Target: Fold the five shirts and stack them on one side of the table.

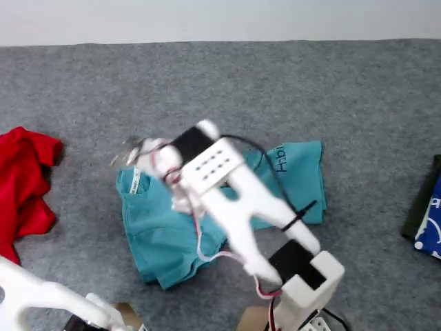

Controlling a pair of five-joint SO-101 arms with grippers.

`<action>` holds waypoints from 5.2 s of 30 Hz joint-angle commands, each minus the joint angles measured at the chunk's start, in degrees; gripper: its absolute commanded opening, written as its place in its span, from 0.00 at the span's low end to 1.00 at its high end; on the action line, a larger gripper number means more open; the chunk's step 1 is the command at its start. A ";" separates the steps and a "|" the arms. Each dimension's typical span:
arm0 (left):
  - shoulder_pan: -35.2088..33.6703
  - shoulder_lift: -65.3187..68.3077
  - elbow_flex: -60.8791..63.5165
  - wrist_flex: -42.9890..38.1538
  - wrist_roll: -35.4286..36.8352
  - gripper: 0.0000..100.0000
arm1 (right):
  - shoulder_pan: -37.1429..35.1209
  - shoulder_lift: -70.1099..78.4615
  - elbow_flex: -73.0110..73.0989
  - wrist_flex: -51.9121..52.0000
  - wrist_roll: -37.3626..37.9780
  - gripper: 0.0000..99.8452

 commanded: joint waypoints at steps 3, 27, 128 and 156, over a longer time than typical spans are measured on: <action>2.90 -1.49 -2.07 3.43 -0.18 0.00 | 14.90 -0.84 -2.46 -0.22 -2.02 0.10; 14.95 -1.49 -6.11 7.56 0.18 0.00 | 41.27 16.92 -3.78 -7.16 -19.87 0.25; 14.95 -1.49 -6.11 7.65 0.18 0.00 | 46.90 40.84 -52.31 2.33 -8.00 0.12; 14.95 -1.49 -6.29 7.65 0.18 0.00 | 29.76 30.46 -35.60 2.33 -8.53 0.11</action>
